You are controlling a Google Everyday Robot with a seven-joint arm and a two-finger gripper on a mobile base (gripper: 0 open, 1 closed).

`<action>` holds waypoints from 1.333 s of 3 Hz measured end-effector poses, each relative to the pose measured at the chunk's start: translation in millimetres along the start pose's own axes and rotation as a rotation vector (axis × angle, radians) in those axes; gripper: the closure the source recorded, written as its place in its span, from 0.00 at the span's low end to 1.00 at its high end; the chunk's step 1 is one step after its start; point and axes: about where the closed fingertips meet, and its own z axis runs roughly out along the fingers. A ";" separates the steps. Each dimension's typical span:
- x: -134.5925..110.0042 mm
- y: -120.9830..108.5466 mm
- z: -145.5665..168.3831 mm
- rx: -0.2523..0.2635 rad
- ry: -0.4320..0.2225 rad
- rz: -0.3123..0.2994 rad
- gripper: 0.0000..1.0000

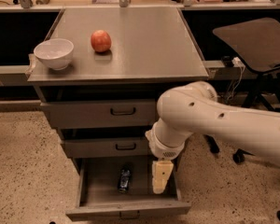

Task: Pick pepsi can from bottom drawer and place on counter

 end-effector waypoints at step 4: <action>14.1 -62.9 216.1 0.066 -0.167 0.042 0.00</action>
Offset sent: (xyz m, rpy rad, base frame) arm 0.0894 0.0547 -0.2741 0.2542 -0.0266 -0.1201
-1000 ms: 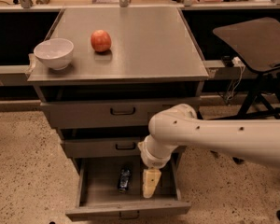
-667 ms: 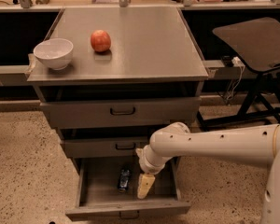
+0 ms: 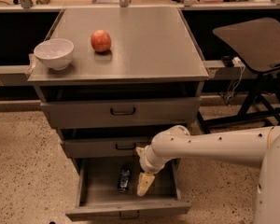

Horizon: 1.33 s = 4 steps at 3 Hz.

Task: Pick pepsi can from bottom drawer and place on counter

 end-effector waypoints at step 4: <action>89.0 -22.6 175.9 -0.026 -0.314 0.184 0.00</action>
Offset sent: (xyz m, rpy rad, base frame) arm 0.0533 -0.0055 -0.1584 0.3084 0.0791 -0.0923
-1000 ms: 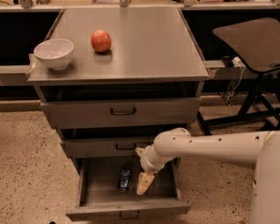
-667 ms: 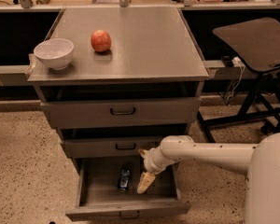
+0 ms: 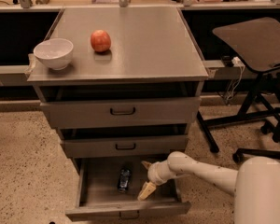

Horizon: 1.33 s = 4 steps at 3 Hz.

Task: Pick pepsi can from bottom drawer and place on counter

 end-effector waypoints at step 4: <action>1.2 -51.9 130.1 0.072 -0.207 -0.057 0.00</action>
Offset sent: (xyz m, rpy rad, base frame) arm 0.0540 0.0562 -0.0880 0.1694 -0.2169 -0.0183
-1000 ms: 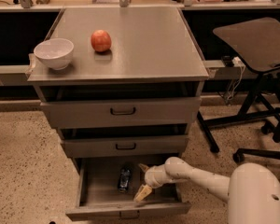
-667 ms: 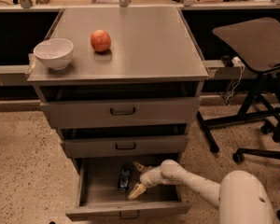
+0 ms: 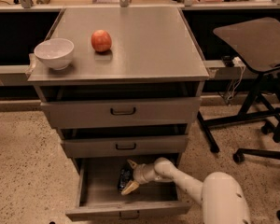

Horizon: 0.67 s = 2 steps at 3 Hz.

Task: Pick pepsi can from bottom drawer and place on counter

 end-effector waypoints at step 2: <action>21.5 -6.4 31.7 -0.013 -0.026 0.067 0.19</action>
Offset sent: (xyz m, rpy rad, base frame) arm 0.0208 0.0098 -0.0497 0.0526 0.0741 -0.0456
